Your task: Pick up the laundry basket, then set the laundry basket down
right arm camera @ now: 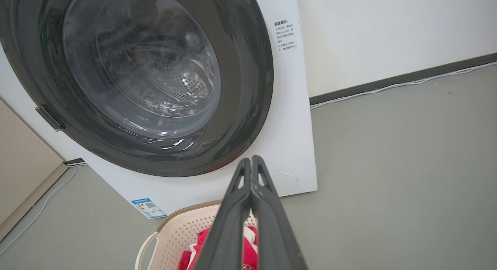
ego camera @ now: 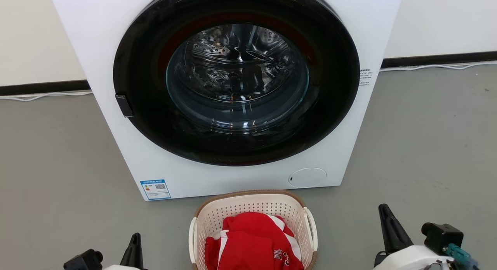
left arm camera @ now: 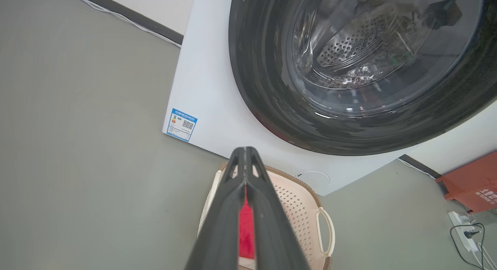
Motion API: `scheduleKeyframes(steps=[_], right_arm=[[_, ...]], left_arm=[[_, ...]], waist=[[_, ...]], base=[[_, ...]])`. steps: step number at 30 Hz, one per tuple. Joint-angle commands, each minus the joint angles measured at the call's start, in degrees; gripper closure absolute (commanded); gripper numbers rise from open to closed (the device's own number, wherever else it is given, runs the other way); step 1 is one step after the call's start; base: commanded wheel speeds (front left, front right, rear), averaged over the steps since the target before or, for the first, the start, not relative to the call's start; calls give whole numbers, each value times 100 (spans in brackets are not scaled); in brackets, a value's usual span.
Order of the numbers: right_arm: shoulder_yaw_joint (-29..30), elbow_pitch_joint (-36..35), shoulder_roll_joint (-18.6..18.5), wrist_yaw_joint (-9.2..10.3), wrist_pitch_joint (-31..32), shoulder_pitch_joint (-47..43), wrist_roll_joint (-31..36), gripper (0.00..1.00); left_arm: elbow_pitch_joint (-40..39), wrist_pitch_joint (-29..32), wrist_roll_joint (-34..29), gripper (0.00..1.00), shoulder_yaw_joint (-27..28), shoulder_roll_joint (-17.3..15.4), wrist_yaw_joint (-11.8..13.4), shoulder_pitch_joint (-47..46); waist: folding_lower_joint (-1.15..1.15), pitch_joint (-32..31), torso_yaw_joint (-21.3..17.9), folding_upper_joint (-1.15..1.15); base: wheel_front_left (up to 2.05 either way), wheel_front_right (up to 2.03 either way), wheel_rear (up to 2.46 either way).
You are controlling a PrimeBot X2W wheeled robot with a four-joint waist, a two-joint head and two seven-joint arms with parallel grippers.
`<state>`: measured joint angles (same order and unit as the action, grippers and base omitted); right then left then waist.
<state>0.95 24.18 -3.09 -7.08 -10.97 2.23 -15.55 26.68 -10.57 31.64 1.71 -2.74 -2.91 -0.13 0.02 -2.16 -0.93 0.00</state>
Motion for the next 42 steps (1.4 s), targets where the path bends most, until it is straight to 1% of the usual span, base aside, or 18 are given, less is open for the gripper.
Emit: scheduleKeyframes(steps=[1,42], right_arm=[[18,-205,-27,-7,65,205,-210,100],[228,-523,-8,-20,720,278,-3120,100]], left_arm=[[-193,25,161,100,67,-44,-53,-240],[-612,681,2461,100,229,-32,-211,-382]], waist=[[-1,4,2,0],[-1,93,37,0]], base=[[0,0,0],[0,0,0]])
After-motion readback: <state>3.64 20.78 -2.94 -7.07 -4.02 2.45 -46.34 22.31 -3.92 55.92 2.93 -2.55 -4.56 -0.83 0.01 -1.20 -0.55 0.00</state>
